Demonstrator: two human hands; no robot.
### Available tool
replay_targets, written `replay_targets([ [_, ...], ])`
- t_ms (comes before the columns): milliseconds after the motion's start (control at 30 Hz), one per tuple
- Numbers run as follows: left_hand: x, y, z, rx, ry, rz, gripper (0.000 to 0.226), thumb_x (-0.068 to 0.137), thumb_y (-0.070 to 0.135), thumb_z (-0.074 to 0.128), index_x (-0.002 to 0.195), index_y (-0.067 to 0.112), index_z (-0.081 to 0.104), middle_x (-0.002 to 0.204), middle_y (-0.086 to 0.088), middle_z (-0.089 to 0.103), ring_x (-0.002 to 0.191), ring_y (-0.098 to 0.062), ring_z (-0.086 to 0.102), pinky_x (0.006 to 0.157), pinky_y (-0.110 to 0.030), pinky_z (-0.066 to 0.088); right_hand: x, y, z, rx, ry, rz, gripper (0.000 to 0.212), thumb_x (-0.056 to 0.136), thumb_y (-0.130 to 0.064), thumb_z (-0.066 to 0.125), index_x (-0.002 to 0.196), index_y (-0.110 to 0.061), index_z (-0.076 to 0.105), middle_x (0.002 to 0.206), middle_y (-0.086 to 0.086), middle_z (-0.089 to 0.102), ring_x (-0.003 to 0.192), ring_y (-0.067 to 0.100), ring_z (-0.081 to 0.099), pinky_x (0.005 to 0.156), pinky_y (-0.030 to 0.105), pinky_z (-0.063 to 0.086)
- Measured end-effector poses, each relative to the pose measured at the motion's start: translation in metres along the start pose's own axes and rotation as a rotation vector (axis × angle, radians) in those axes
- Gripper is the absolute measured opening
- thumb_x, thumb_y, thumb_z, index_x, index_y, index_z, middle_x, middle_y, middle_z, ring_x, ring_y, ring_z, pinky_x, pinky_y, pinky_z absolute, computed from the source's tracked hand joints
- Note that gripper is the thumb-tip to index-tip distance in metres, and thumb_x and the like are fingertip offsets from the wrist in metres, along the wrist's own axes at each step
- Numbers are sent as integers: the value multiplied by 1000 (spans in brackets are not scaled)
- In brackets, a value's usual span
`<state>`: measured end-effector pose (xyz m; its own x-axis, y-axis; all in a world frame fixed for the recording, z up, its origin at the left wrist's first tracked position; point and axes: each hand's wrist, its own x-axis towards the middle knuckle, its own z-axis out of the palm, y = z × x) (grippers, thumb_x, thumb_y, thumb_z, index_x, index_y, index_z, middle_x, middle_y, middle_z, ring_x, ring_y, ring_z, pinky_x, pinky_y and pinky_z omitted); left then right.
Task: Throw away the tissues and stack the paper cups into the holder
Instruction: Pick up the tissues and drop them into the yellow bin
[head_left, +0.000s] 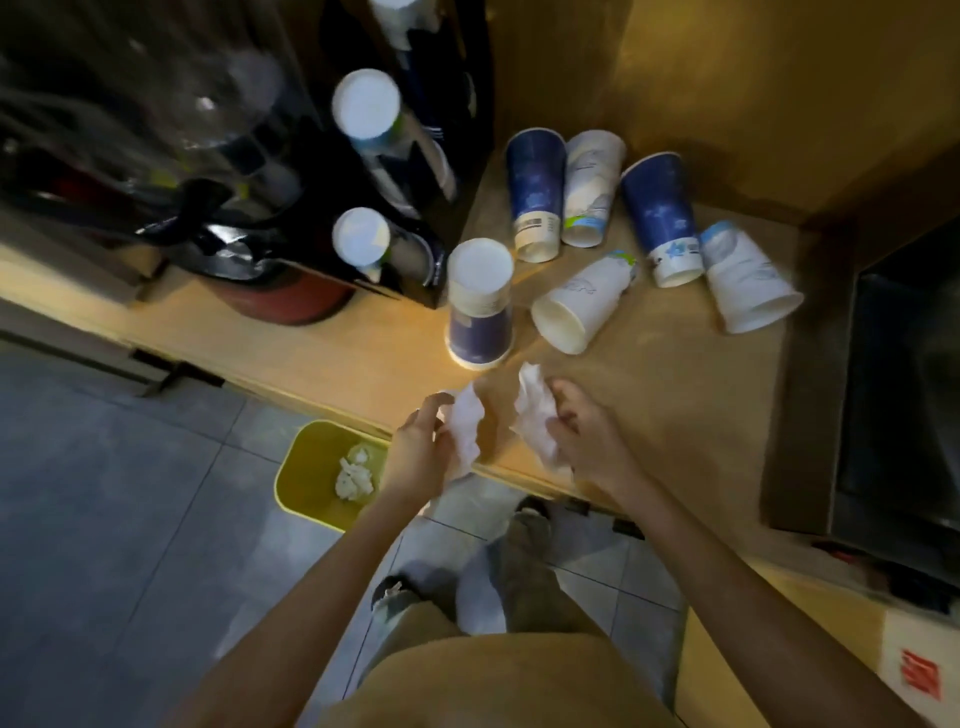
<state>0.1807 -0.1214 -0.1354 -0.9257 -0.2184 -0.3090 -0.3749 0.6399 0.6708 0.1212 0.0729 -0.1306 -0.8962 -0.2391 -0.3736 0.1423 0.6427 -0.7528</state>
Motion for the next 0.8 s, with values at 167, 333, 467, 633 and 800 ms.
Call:
replay_targets([
  [167, -31, -65, -59, -38, -4, -178, 23, 80, 11, 53, 88, 7, 74, 82, -20, 73, 72, -28, 62, 62, -27, 39, -12, -43, 65, 47, -249, -58, 5, 73, -13, 58, 71, -11, 62, 68, 18, 61, 70, 21, 55, 64, 32, 44],
  [333, -62, -149, -98, -148, -43, -416, 22, 80, -2, 53, 88, 1, 73, 83, -18, 69, 80, -25, 60, 67, -23, 42, -13, -58, 153, -59, -260, -47, 16, 80, 1, 55, 66, 5, 64, 76, 25, 66, 77, 24, 60, 60, 24, 40],
  [467, -72, -207, -111, 7, -149, -392, 27, 78, 11, 66, 105, 8, 69, 91, -11, 67, 81, -19, 57, 60, -13, 36, -16, -57, 215, 138, -312, -29, 7, 74, -1, 67, 73, 6, 65, 69, 15, 61, 74, 15, 52, 70, 33, 42],
  [633, -63, -268, -96, -45, 9, -439, 28, 73, 13, 74, 98, 2, 70, 93, -19, 72, 80, -24, 63, 61, -21, 36, -2, -39, 284, 38, -287, -64, 20, 68, 1, 73, 87, -1, 70, 84, 16, 71, 76, 15, 59, 64, 16, 43],
  [800, -39, -325, -49, -111, 47, -504, 19, 82, 17, 65, 93, 2, 65, 83, -18, 69, 70, -25, 56, 59, -27, 40, 38, 0, 344, -133, -250, -85, 12, 70, 1, 68, 78, -7, 71, 78, 11, 72, 67, 14, 54, 51, 10, 34],
])
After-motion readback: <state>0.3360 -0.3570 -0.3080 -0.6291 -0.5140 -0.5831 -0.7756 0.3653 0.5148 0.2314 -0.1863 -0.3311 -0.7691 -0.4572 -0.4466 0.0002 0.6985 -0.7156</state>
